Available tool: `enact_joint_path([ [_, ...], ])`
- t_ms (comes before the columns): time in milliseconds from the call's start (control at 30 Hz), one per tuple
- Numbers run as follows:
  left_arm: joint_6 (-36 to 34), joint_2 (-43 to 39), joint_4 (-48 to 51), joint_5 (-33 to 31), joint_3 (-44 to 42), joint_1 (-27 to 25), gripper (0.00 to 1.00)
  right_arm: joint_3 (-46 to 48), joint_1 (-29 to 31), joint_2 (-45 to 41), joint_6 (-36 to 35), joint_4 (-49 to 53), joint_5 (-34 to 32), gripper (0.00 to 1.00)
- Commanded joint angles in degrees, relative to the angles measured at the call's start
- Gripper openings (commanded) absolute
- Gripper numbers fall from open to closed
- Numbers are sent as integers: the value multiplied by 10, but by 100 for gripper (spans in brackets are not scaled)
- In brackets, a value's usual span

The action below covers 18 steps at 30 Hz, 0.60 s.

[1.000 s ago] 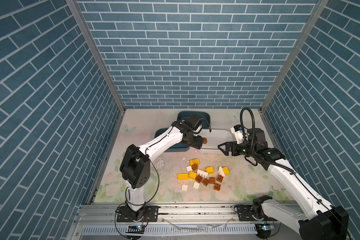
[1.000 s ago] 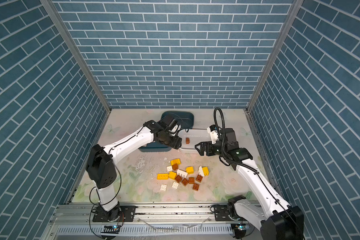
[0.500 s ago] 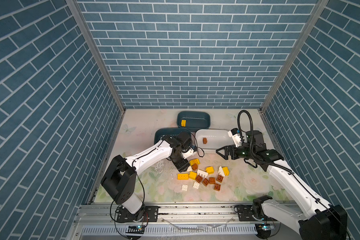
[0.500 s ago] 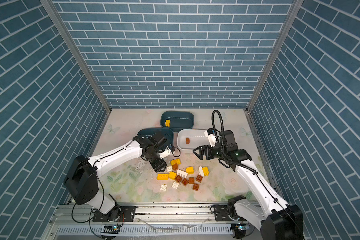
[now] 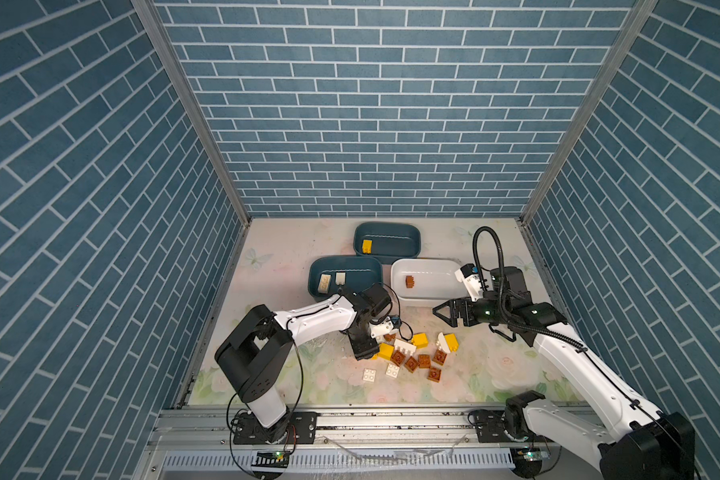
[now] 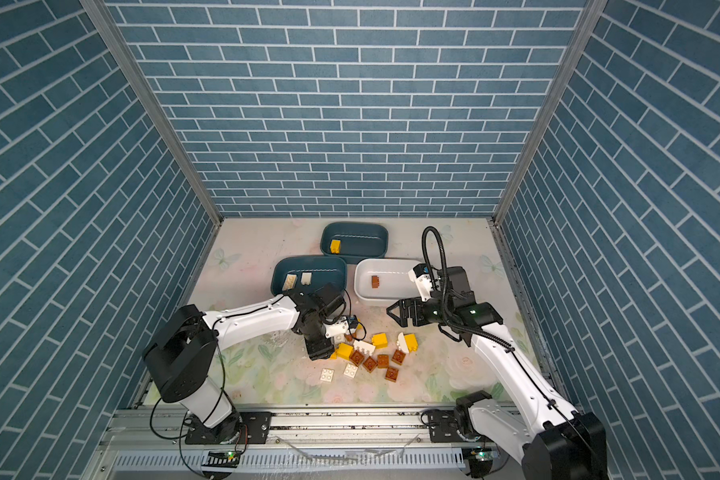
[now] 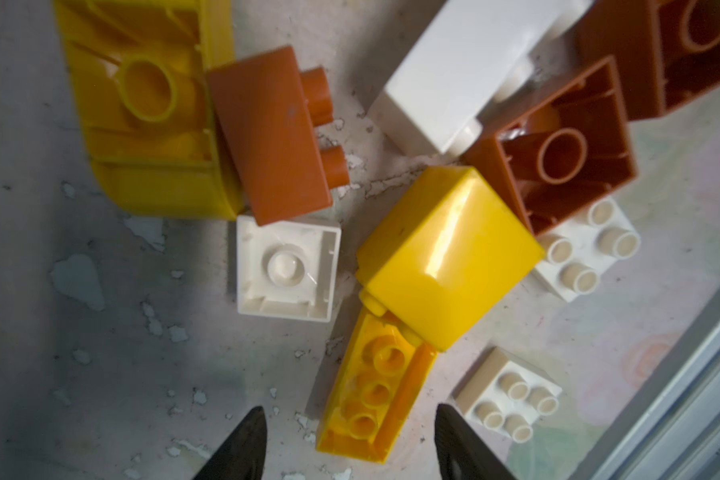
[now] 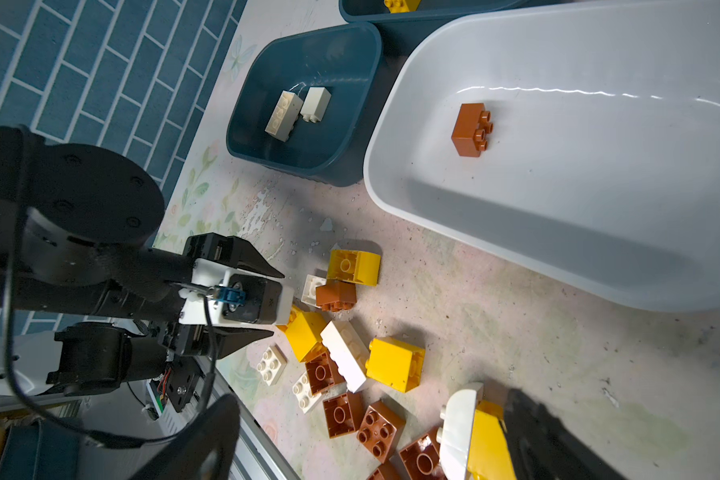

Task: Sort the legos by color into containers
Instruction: 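Lower the left gripper to the pile and grasp a yellow 2x4 brick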

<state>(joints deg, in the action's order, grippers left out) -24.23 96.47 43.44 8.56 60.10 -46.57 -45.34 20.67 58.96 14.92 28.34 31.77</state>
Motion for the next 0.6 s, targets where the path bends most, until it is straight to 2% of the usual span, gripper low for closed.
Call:
enact_joint_path([
  [0,-15,20,-17,-17,-5,-14,65,7,1,-8,-21,11,2,99],
  [300,-13,35,-29,-17,-26,-36,56,11,2,-13,-28,26,-4,98],
  [467,-13,37,-26,-24,-27,-38,54,11,1,-10,-29,26,-5,99],
  [567,-9,41,-27,-33,-30,-38,47,12,2,-10,-28,25,-6,99],
])
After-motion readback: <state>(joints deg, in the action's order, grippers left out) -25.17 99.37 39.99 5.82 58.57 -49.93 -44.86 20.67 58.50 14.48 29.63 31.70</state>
